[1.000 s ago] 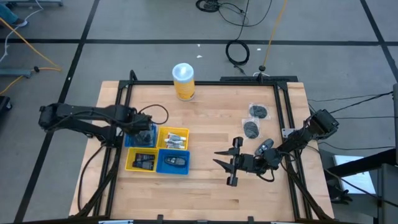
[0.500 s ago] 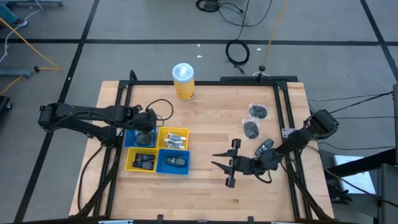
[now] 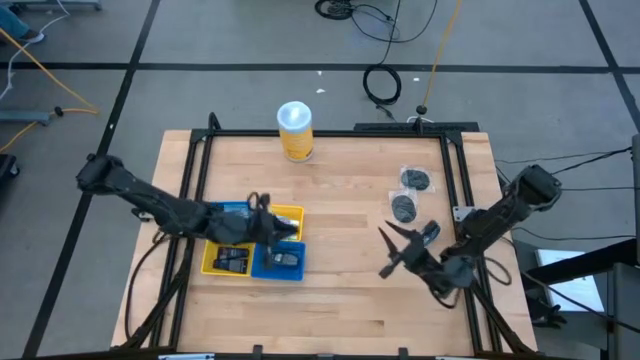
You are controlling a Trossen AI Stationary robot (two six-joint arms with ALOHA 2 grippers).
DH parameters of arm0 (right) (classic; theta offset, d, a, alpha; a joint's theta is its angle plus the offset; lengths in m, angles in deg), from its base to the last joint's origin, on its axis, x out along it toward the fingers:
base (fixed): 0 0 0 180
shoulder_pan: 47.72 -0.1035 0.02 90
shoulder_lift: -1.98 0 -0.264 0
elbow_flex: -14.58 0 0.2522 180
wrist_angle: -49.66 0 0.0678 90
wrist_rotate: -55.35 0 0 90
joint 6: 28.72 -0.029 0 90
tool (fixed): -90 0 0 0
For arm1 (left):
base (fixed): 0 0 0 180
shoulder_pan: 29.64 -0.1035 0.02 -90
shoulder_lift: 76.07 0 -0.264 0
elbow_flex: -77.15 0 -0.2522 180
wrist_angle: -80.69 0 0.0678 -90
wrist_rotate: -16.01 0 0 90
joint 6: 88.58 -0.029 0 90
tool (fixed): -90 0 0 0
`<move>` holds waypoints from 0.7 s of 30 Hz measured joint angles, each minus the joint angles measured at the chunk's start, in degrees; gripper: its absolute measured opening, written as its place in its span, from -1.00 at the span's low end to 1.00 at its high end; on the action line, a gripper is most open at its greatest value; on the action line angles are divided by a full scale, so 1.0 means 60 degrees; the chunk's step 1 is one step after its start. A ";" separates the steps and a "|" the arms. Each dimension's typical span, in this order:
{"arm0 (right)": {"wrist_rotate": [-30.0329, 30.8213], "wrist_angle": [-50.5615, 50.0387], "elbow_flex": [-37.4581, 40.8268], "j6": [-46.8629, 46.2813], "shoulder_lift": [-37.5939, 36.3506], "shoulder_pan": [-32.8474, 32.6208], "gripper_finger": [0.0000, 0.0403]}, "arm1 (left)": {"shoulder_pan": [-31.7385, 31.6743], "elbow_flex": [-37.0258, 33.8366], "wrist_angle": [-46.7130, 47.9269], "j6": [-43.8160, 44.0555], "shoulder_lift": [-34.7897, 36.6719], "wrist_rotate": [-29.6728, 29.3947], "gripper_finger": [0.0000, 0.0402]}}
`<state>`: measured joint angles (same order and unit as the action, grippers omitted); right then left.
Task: Pick & Place Travel size toiletries
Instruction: Put the black hairbrush into the top blue bin
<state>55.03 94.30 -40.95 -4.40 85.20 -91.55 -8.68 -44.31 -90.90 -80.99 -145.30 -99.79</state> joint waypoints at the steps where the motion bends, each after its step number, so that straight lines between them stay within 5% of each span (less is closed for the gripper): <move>1: -0.0132 -0.0015 0.0084 -0.0315 -0.0143 -0.0166 -0.53 | 0.0142 -0.0001 -0.0327 -0.0188 -0.0254 -0.0009 -0.88; 10: -0.0509 -0.0137 0.1011 -0.2157 -0.0470 -0.0079 -0.53 | 0.0152 -0.0004 -0.1237 -0.0957 -0.1714 -0.0050 -0.99; 13: -0.2264 -0.0411 0.1479 -0.3360 -0.0459 0.0584 -0.53 | -0.0074 -0.0004 -0.1261 -0.0868 -0.1781 -0.0047 -0.95; 17: -0.6058 -0.2204 0.1663 -0.5914 -0.0455 0.1947 -0.53 | -0.0271 -0.0004 -0.1263 -0.0600 -0.1785 -0.0031 -0.87; 21: -0.7254 -0.4948 0.1423 -0.8253 -0.0459 0.3139 -0.52 | -0.0311 -0.0004 -0.1186 -0.0494 -0.1785 0.0012 -0.85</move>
<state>11.51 64.61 -32.41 -53.92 82.45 -72.72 -10.54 -44.34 -98.02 -83.95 -156.01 -99.72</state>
